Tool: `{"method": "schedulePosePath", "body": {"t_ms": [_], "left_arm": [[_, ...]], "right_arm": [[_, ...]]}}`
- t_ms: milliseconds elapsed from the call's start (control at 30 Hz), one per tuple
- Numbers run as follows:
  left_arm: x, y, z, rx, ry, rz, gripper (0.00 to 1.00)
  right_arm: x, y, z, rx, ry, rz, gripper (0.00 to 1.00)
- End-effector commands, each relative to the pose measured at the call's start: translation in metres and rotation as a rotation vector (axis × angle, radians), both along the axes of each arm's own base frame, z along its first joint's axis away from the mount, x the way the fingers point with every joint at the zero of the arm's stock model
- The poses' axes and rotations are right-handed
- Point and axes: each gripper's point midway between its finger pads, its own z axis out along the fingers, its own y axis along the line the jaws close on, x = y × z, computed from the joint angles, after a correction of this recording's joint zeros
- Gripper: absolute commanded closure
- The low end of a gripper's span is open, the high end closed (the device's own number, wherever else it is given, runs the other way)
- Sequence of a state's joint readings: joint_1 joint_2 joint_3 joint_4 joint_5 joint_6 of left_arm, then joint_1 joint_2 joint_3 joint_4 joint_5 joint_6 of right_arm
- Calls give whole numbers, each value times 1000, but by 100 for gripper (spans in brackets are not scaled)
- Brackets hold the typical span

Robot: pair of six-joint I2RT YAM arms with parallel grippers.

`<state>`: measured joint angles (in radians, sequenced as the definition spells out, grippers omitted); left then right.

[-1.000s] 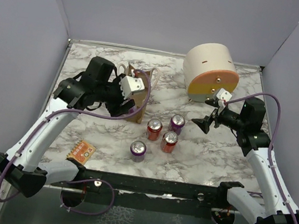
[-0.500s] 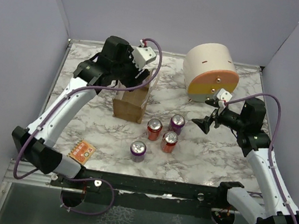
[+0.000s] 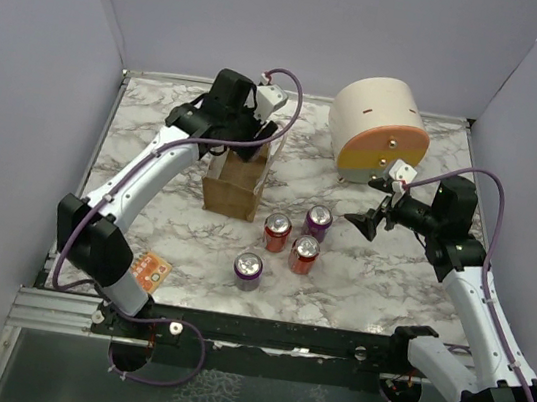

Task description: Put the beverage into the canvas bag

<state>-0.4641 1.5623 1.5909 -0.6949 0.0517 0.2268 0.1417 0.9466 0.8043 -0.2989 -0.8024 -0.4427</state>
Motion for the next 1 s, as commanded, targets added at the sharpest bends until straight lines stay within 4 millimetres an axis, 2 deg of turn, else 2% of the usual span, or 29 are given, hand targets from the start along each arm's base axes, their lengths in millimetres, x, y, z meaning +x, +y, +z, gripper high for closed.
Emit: {"method": "schedulePosePath", "body": {"t_ms": [0,167,233,333,667,967], "left_arm": [[32,1,5,-76,-47,101,100],[43,-2,-12,-123,21,113,100],[48,-3,-31,-100,61,115,100],[52,0,-41,-82,79,131,100],[68,6,-58,-35,93,160,100],[83,20,-70,-54,147,209,100]], "right_arm": [[0,-2,1,-7,-20,-6,1],[0,-3,1,-7,-21,-6,0],[0,-3,1,-10,-23,-5,0],[0,-3,1,-11,-27,-8,0],[0,-3,1,-13,-27,-5,0],[0,-3,0,-16,-29,-6,0]]}}
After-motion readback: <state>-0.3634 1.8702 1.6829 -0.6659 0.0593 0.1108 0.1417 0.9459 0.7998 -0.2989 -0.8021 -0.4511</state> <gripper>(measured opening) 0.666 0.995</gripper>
